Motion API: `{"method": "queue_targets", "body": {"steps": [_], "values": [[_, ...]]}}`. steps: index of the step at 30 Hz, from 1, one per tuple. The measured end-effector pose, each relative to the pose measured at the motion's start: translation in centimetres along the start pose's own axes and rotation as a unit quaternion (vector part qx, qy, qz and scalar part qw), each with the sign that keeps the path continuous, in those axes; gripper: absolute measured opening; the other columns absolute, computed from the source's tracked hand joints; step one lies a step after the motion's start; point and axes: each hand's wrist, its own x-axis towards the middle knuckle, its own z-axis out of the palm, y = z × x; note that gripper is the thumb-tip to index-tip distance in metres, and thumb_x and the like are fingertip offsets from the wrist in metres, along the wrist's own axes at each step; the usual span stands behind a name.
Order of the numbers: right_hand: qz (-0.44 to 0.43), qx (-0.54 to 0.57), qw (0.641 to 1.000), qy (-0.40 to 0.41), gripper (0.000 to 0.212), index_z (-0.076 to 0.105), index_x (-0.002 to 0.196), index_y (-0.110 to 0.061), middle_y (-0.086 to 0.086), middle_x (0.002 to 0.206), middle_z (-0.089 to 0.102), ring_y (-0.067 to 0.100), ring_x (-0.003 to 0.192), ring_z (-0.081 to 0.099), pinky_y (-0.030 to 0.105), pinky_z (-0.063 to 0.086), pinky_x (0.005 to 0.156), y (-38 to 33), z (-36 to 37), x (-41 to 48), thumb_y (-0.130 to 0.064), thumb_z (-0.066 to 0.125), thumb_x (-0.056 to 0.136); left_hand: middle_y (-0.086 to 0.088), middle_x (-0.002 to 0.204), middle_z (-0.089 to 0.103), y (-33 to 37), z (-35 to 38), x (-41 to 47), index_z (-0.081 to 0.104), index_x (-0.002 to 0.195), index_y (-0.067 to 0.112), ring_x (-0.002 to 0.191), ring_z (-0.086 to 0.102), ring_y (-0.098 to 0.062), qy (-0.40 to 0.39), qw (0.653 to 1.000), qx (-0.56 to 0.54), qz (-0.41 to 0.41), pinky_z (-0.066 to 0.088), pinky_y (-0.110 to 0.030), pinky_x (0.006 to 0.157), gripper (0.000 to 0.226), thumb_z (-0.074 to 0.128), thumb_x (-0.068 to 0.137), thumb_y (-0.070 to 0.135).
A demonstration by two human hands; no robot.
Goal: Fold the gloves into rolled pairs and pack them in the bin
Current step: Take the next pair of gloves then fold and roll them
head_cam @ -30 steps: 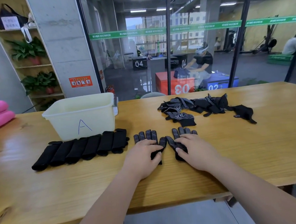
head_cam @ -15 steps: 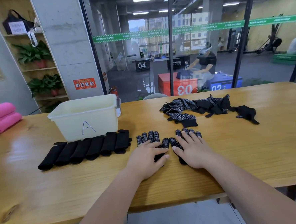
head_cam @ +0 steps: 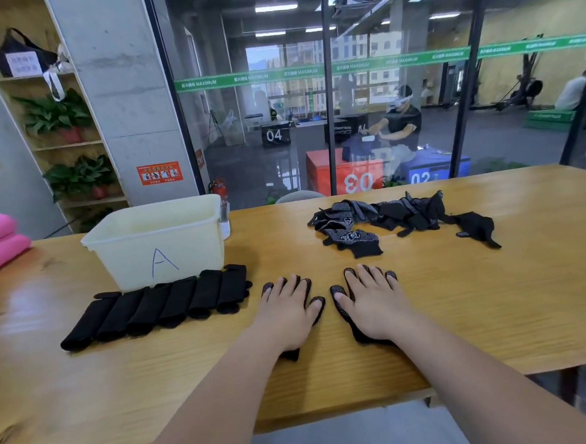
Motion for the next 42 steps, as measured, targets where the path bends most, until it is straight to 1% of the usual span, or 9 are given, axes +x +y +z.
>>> {"method": "queue_targets", "body": {"steps": [4,21,24,27,31,33,36,39,42], "values": [[0.011,-0.009,1.000,0.008,0.077,0.001,0.169,-0.030,0.000,0.177,-0.008,0.026,0.163,-0.011,0.052,-0.001,0.131,-0.3,0.3,0.9,-0.071,0.008,0.104,0.003,0.177,-0.012,0.0,1.2,1.2,-0.003,0.169,0.029,0.162,-0.016,-0.022,-0.003,0.999,0.044,-0.029,-0.004,-0.047,0.132,0.073,0.009,0.108,0.066],[-0.008,-0.016,1.000,0.010,0.080,-0.001,0.169,-0.030,-0.001,0.176,-0.010,0.023,0.162,-0.011,0.050,-0.002,0.131,-0.4,0.5,0.0,-0.073,0.008,0.103,0.000,0.177,-0.010,1.0,1.2,1.6,0.001,0.170,0.028,0.162,-0.015,-0.026,0.016,0.995,0.005,-0.096,-0.006,-0.051,0.131,0.073,0.012,0.107,0.064],[-0.021,0.027,0.997,0.065,0.076,0.013,0.169,-0.029,-0.004,0.177,0.002,0.018,0.163,-0.003,0.047,0.002,0.132,-0.3,0.7,-0.8,-0.070,0.012,0.105,0.001,0.178,0.000,1.0,0.5,0.9,0.011,0.170,0.026,0.163,-0.010,-0.023,0.059,0.993,-0.049,-0.090,-0.004,-0.049,0.132,0.068,0.020,0.110,0.057],[-0.049,0.124,0.973,0.187,0.059,0.044,0.159,-0.031,-0.009,0.169,0.033,0.015,0.160,0.019,0.043,0.014,0.131,0.3,0.6,-1.4,-0.058,0.026,0.109,0.003,0.175,0.020,0.5,-0.5,-0.2,0.029,0.167,0.022,0.163,0.005,-0.019,0.150,0.981,-0.109,-0.055,0.005,-0.045,0.133,0.058,0.032,0.111,0.041],[-0.038,0.273,0.922,0.272,0.029,0.077,0.119,-0.031,-0.018,0.125,0.067,0.010,0.124,0.055,0.033,0.047,0.105,1.5,0.3,-2.0,-0.039,0.054,0.106,0.007,0.160,0.049,-0.5,-1.5,-3.2,0.050,0.156,0.025,0.147,0.044,-0.015,0.114,0.979,-0.167,0.002,0.035,-0.031,0.121,0.047,0.045,0.109,0.029],[-0.025,0.276,0.928,0.248,0.021,0.079,0.109,-0.033,-0.019,0.112,0.068,0.010,0.113,0.057,0.033,0.050,0.095,1.4,0.1,-2.3,-0.038,0.059,0.102,0.011,0.168,0.036,-1.3,-1.1,-4.2,0.042,0.162,0.027,0.156,0.029,-0.012,0.046,0.991,-0.118,0.038,0.022,-0.028,0.126,0.053,0.046,0.111,0.040],[-0.057,0.175,0.963,0.196,0.026,0.078,0.111,-0.037,-0.021,0.117,0.068,0.009,0.115,0.055,0.034,0.051,0.096,0.8,0.2,-2.3,-0.046,0.056,0.101,0.012,0.175,0.013,-2.0,-0.1,-4.1,0.025,0.168,0.028,0.162,0.004,-0.010,0.020,0.997,-0.040,0.062,0.006,-0.034,0.132,0.064,0.036,0.111,0.054],[-0.093,0.164,0.963,0.194,0.029,0.076,0.118,-0.037,-0.025,0.126,0.064,0.004,0.123,0.050,0.030,0.047,0.104,0.5,0.2,-2.3,-0.047,0.053,0.103,0.012,0.176,0.010,-2.0,0.8,-3.7,0.021,0.169,0.030,0.162,-0.001,-0.008,0.054,0.997,-0.039,0.049,0.004,-0.036,0.133,0.064,0.028,0.111,0.058],[-0.099,0.209,0.942,0.244,0.020,0.077,0.109,-0.039,-0.030,0.114,0.064,-0.002,0.118,0.048,0.023,0.045,0.098,0.6,0.1,-2.8,-0.040,0.058,0.101,0.016,0.171,0.025,-1.9,1.0,-4.1,0.033,0.165,0.032,0.161,0.009,-0.006,0.139,0.986,-0.078,0.051,0.011,-0.034,0.132,0.057,0.033,0.112,0.053]]}}
